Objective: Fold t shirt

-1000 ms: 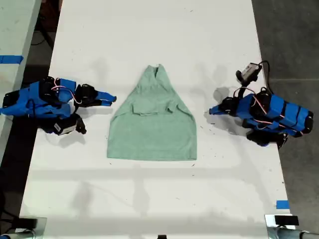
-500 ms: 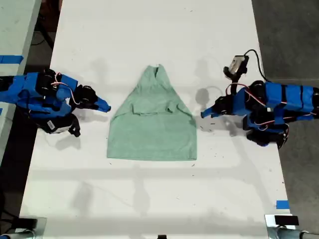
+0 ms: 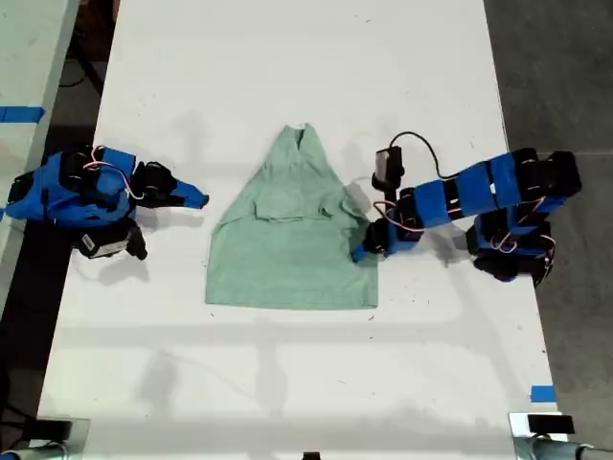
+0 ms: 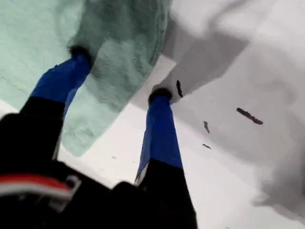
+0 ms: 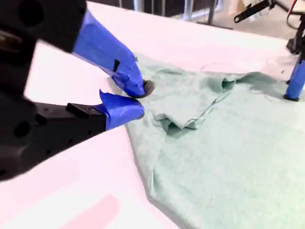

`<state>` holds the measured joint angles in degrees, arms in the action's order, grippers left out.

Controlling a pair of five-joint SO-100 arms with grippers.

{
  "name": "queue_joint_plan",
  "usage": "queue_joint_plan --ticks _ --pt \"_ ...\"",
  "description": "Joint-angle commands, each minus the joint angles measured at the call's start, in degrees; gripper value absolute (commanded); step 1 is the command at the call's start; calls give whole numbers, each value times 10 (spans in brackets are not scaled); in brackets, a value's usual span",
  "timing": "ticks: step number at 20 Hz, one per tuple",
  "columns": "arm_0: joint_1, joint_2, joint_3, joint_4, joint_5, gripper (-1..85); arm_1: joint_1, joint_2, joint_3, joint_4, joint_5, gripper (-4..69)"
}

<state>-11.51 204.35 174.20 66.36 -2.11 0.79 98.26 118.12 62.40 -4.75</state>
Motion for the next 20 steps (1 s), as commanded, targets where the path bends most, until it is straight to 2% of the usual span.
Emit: queue_joint_plan --ticks 1,2,3,6,9,12,17,18,20 --pt "11 16 5 -1 -13 21 -9 -34 -14 -101 -9 104" --pt "15 16 5 -4 -13 16 -10 -34 0 -142 -14 4" --pt "17 16 5 -6 -13 12 -10 -32 1 -144 -7 5" --pt "18 16 2 -7 -14 -1 -4 73 6 -24 30 5" --pt "11 16 3 -11 -11 -3 43 196 -20 63 -27 6" --pt "8 16 4 -14 -11 -1 62 124 -207 117 -110 6" --pt "10 16 4 -14 -14 5 2 -287 -699 204 -181 6" --pt "11 16 4 -14 -14 8 -10 -345 -753 205 -185 27" --pt "11 16 4 -13 -14 17 -21 -380 -772 200 -185 203"
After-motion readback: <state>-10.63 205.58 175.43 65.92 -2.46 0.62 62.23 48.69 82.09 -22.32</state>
